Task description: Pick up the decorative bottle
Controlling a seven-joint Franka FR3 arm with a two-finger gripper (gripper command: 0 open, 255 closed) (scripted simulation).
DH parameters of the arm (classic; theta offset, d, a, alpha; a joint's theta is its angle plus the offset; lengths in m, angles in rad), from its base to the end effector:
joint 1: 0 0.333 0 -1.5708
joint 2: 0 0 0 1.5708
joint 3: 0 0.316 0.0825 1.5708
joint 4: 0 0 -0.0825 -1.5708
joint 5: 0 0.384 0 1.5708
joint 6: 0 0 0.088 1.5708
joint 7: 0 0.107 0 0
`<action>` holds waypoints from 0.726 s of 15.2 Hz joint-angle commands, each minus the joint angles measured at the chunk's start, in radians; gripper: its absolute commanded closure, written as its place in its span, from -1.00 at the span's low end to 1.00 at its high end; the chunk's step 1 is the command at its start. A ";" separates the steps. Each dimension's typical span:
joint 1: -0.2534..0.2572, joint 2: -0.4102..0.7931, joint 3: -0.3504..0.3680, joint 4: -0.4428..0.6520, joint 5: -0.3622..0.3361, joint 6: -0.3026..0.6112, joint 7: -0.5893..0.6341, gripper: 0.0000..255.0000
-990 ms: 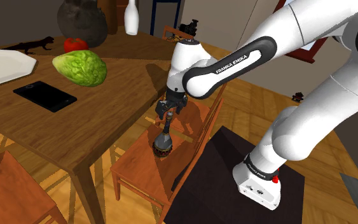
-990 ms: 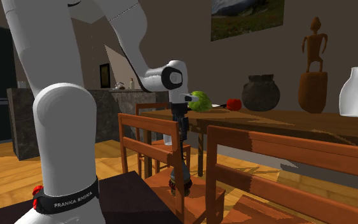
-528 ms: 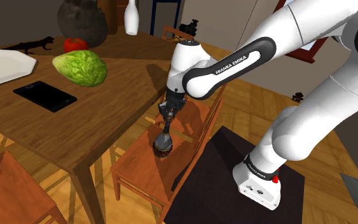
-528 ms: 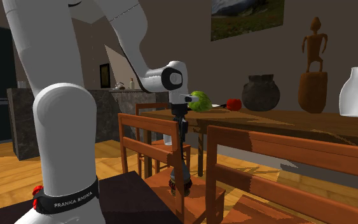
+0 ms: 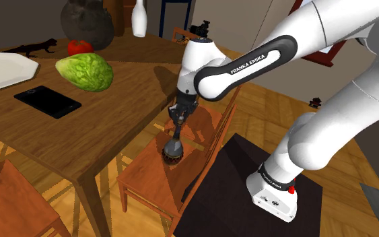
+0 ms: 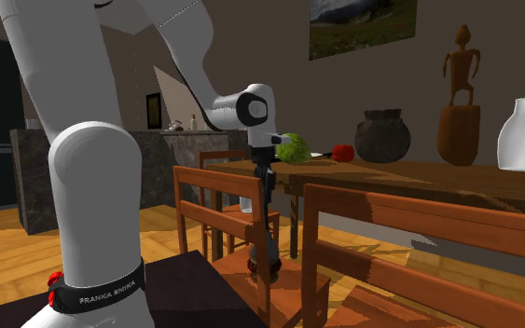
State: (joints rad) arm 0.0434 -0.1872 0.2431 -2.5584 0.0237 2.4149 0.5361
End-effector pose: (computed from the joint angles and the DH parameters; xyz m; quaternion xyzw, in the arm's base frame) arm 0.4239 0.1233 0.3353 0.9906 -0.1347 0.0235 0.0055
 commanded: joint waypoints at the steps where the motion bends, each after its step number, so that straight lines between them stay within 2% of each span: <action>1: 0.002 -0.022 -0.002 0.009 0.007 -0.031 -0.004 1.00; 11: 0.008 -0.110 -0.014 0.076 0.024 -0.183 -0.022 1.00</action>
State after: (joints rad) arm 0.0498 -0.2916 0.2282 -2.4939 0.0471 2.2480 0.5114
